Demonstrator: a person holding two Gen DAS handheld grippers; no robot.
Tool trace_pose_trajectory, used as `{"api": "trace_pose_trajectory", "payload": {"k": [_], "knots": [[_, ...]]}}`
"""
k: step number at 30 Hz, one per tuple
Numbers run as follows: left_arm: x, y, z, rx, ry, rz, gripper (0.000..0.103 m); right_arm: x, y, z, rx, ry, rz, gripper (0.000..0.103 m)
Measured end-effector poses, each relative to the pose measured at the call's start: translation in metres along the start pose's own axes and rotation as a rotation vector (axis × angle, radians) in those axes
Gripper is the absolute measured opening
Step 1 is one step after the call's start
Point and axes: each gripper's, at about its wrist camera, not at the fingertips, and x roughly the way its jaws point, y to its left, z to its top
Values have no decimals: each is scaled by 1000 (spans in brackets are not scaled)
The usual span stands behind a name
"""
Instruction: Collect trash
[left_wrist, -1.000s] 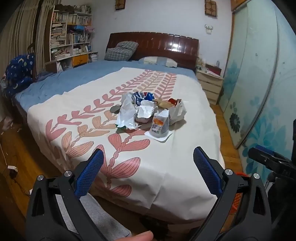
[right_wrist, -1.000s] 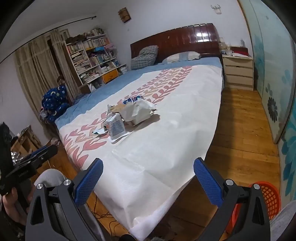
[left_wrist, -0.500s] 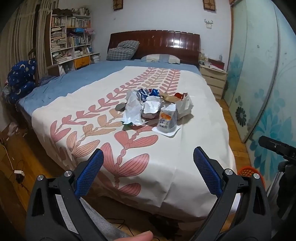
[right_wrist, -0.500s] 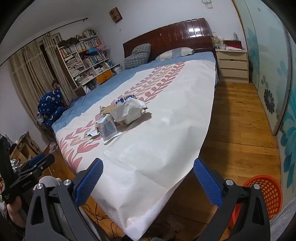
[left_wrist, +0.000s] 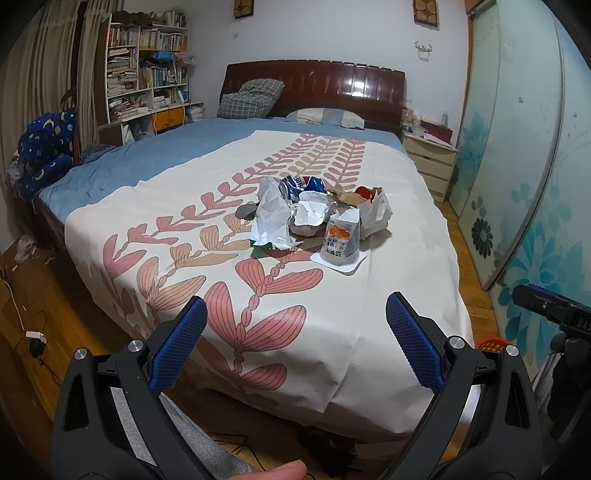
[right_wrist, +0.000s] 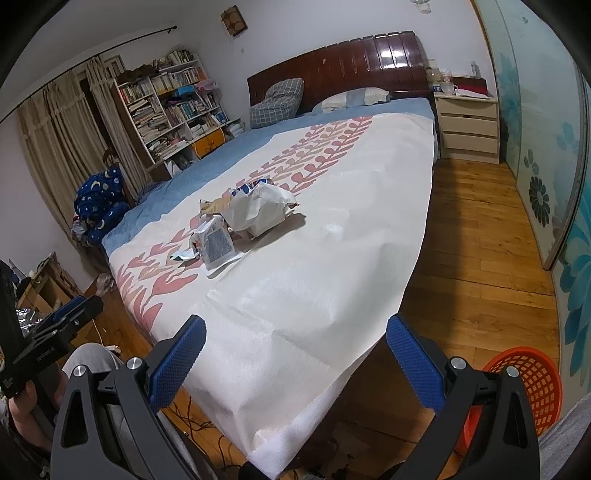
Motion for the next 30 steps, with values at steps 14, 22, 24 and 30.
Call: {"api": "trace_pose_trajectory", "payload": {"k": [14, 22, 24, 30], "knots": [[1, 1, -1, -12, 5, -4, 96, 3, 4, -2, -13, 10, 4, 97], [1, 2, -1, -14, 4, -4, 96, 1, 5, -3, -11, -7, 16, 97], [1, 2, -1, -14, 5, -4, 96, 0, 4, -3, -8, -8, 16, 97], [1, 2, -1, -17, 6, -7, 96, 2, 4, -4, -9, 0, 14, 97]]}}
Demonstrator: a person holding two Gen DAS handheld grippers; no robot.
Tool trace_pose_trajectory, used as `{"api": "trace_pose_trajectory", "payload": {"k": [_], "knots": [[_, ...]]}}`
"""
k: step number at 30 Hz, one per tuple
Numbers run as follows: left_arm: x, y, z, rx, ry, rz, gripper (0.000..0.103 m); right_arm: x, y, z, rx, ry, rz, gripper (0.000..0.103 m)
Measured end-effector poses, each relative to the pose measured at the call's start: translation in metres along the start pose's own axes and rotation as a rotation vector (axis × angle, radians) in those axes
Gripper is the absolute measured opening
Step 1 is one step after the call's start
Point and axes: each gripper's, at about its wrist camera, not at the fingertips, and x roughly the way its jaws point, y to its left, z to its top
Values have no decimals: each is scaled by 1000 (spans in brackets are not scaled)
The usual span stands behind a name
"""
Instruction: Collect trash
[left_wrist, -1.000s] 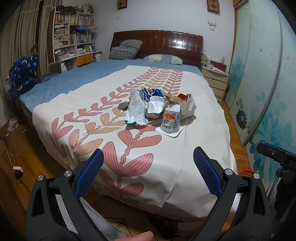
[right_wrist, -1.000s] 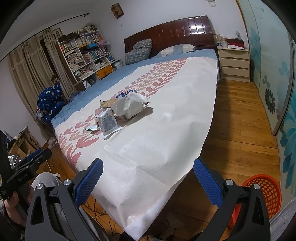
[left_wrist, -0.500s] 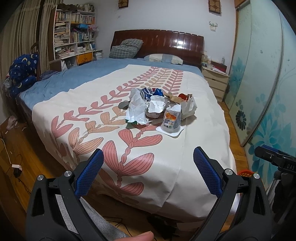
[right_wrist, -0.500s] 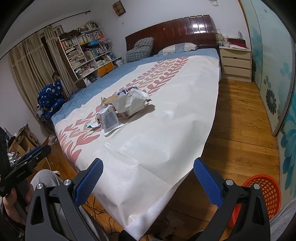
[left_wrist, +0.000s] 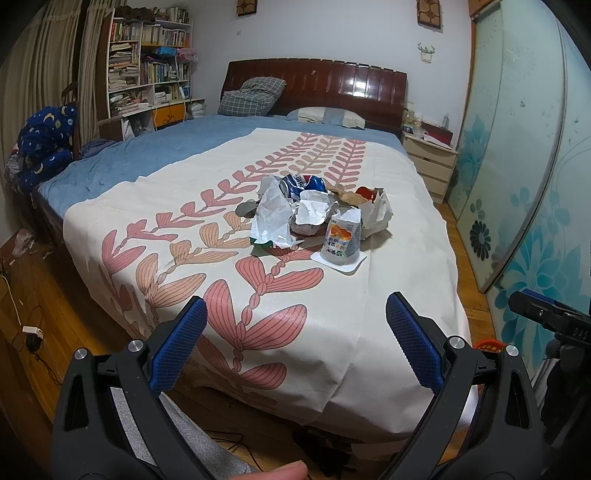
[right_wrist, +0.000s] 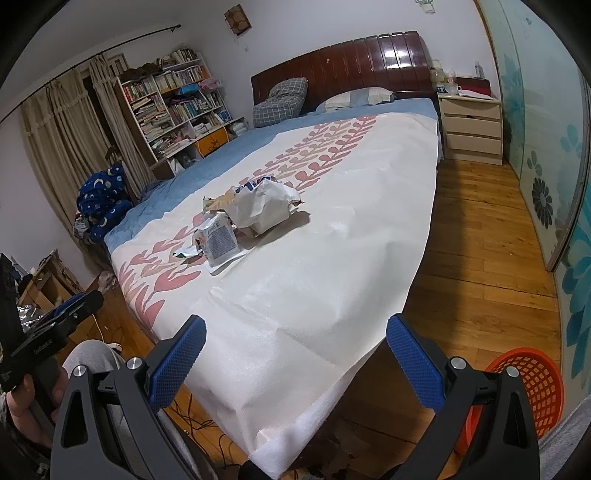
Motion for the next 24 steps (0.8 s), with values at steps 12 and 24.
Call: {"api": "trace_pose_trajectory", "payload": {"k": [12, 24], "knots": [[1, 7, 2, -28, 4, -8, 96, 14, 13, -4, -41, 46, 13, 97], [4, 29, 4, -112, 21, -14, 96, 85, 70, 26, -125, 128, 121, 92]]}}
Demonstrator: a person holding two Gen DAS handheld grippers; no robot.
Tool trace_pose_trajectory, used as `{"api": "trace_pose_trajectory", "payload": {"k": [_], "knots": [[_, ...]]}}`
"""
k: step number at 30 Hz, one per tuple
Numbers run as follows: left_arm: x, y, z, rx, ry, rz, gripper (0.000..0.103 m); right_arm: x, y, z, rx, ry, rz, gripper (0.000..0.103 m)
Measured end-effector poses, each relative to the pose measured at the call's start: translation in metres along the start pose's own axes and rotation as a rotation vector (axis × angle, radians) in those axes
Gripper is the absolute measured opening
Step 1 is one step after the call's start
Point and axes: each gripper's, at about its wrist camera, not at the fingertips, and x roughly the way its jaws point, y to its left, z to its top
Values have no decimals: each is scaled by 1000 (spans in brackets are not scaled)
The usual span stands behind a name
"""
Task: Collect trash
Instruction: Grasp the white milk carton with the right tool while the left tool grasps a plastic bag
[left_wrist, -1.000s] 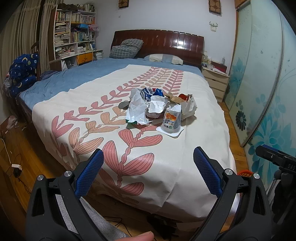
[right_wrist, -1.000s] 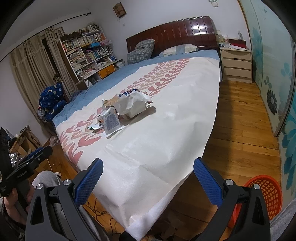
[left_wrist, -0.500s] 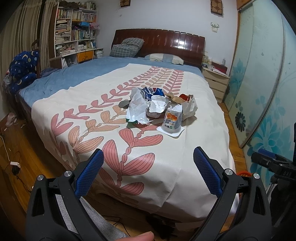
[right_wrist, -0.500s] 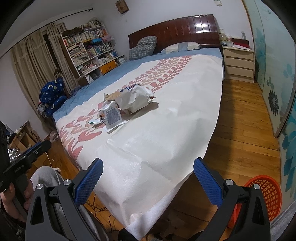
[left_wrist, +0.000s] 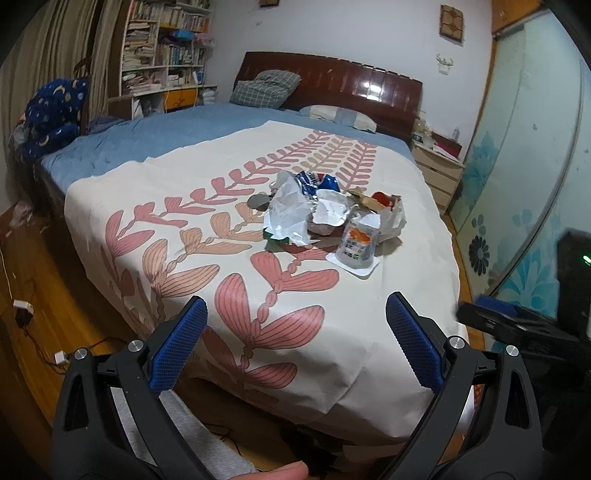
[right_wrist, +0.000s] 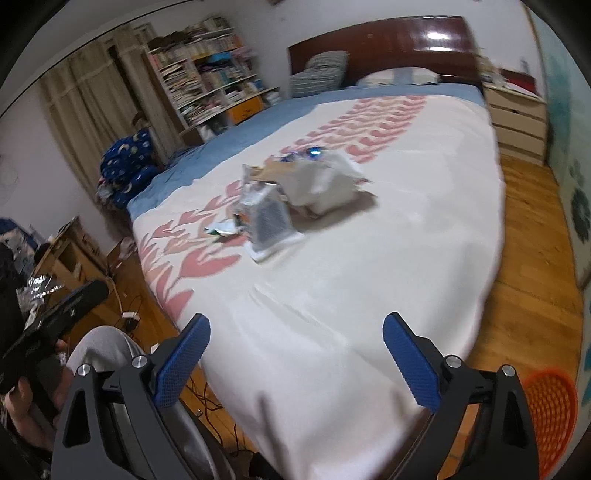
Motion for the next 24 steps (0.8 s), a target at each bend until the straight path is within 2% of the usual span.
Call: {"api": "trace_pose_trajectory", "payload": {"k": [3, 6, 7, 9, 11, 12, 15, 19, 24], "knots": [[1, 10, 4, -45, -5, 1, 96, 46, 15, 25, -13, 31, 21, 87], [7, 25, 6, -116, 12, 5, 96, 92, 25, 50, -8, 68, 25, 77], [8, 29, 6, -142, 17, -3, 96, 106, 27, 58, 1, 83, 21, 72], [11, 40, 6, -207, 30, -36, 96, 132, 27, 70, 24, 111, 6, 69], [14, 46, 6, -241, 35, -56, 96, 149, 24, 76, 61, 128, 34, 56], [14, 47, 6, -246, 36, -60, 96, 152, 23, 76, 72, 125, 42, 56], [19, 46, 8, -252, 34, -74, 96, 149, 23, 74, 94, 115, 77, 55], [31, 41, 13, -236, 49, -93, 96, 119, 22, 58, 83, 103, 128, 55], [65, 37, 34, -190, 61, -142, 96, 52, 2, 30, 128, 69, 190, 55]]}}
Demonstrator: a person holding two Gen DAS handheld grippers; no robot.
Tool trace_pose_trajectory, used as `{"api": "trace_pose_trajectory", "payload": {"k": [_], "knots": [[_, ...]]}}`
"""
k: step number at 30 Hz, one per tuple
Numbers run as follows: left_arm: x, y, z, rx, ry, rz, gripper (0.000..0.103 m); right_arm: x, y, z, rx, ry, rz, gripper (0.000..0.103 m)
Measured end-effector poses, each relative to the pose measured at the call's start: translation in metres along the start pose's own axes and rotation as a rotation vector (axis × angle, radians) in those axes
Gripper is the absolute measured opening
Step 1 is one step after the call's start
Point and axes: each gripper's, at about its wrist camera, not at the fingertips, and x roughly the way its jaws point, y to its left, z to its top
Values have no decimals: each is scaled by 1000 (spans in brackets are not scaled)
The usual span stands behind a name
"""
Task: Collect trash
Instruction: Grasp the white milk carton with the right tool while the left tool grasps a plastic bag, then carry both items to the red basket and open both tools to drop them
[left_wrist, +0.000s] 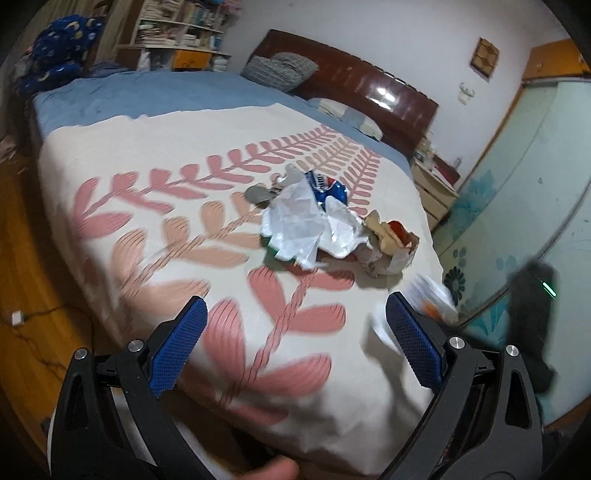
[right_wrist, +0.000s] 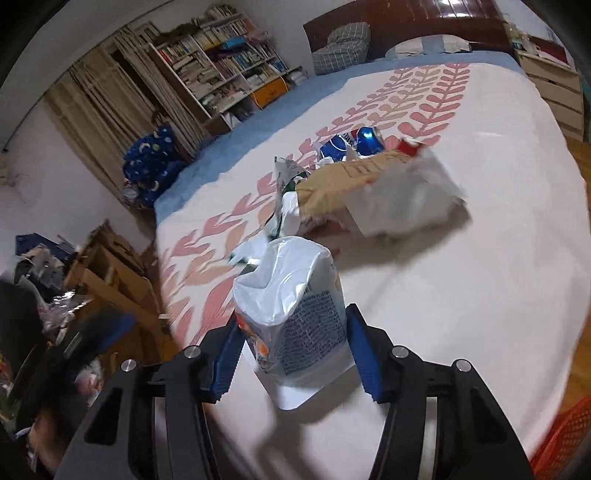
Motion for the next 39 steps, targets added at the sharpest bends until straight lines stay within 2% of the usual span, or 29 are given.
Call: {"api": "trace_pose_trajectory", "payload": {"k": [8, 13, 15, 16, 17, 19, 22, 24, 27, 30, 33, 36, 39], "knots": [[85, 2, 32, 11, 103, -11, 96, -80, -17, -33, 25, -56, 15, 55], [118, -7, 30, 49, 165, 36, 96, -99, -42, -52, 74, -55, -5, 55], [125, -11, 25, 64, 186, 66, 92, -100, -51, -56, 78, -56, -19, 55], [127, -12, 24, 69, 191, 83, 80, -101, -55, -58, 86, -57, -19, 55], [128, -13, 24, 78, 191, 106, 58, -102, -58, -59, 90, -58, -18, 55], [131, -11, 25, 71, 207, 119, 30, -100, -62, -61, 86, -51, -31, 55], [131, -8, 26, 44, 206, 112, 16, -97, -68, -68, 67, -37, -68, 55], [126, -9, 26, 33, 193, 97, 11, -97, -67, -72, 30, -28, -103, 55], [98, -13, 32, 17, 94, 71, 10, -103, -70, -73, 19, -45, -93, 55], [53, -25, 35, 29, -10, 55, 10, -116, -70, -68, -1, -77, -86, 55], [2, -47, 39, 73, -97, 29, 10, -153, -66, -55, -44, -166, -93, 55], [-41, -96, 41, 167, -151, -50, 10, -204, -75, -47, -55, -282, -134, 55], [-50, -166, 35, 259, -116, -195, 10, -262, -109, -49, 17, -396, -215, 55]]}}
